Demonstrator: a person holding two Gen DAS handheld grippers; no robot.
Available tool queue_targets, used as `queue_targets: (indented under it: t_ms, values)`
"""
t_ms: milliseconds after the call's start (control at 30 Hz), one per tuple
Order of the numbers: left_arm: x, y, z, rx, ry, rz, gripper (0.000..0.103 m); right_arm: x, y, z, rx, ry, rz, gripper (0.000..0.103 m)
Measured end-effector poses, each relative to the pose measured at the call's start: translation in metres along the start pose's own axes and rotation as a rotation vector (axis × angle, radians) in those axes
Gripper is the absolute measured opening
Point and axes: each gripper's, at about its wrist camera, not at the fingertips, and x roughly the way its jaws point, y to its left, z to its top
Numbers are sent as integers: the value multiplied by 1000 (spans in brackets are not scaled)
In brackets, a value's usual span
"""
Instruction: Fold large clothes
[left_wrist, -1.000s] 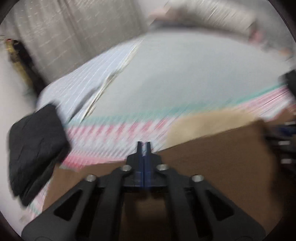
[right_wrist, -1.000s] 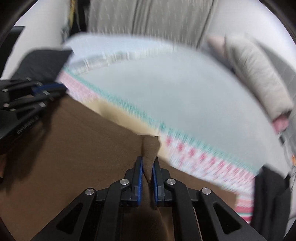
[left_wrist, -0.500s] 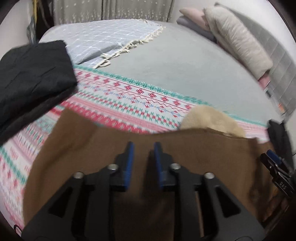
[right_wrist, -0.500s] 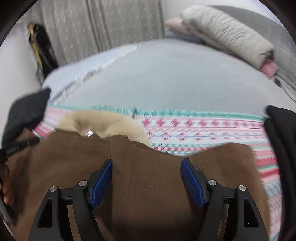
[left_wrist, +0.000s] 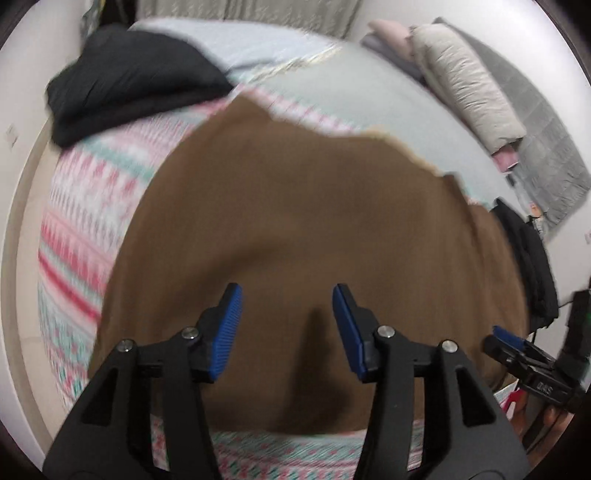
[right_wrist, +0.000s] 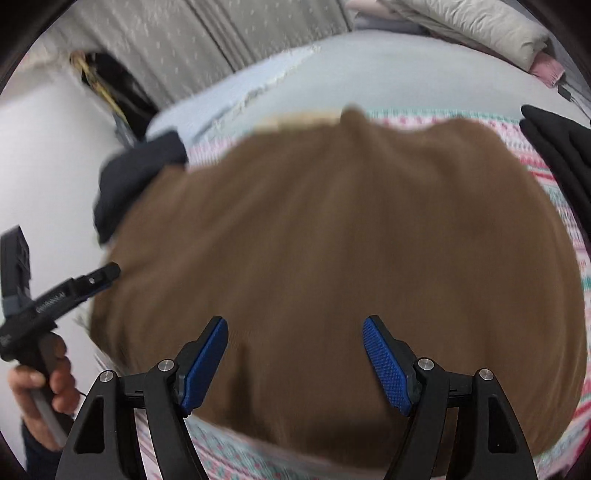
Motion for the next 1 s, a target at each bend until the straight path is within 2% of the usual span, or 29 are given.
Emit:
queue_targets:
  t_ms: [133,300,433,533,567,633,733,767,833,900,1000]
  values:
    - [15,12,-7,38,-49,70,52,18,-1,-29,-81,-23,-63,77]
    - [20,11,-4,85,-84,142,52,34,-17,-27,-71,-72,-101,81]
    - [21,21,-2,88,-86,160,48,22,-25,-29,-75,-88,-113,81]
    - [24,26,-6,124,-86,189,44,9,-49,-34,-49,-98,-89,81]
    - [27,26,-8,145,-86,205,43,6,-55,-36,-39,-101,-106,81]
    - [32,26,-11,177,-83,215,43,-1,-78,-43,-58,-113,-251,81]
    - [36,29,-11,187,-72,210,41,-11,-115,-51,-2,-117,-284,81]
    - [37,32,-9,181,-65,199,39,-14,-129,-54,17,-117,-296,81]
    - [38,41,-6,157,-57,196,21,-17,-150,-59,64,-118,-316,81]
    - [38,50,-3,125,-57,198,9,-19,-163,-61,99,-120,-309,82]
    - [34,51,-6,120,-68,189,8,-26,-175,-61,161,-134,-357,82]
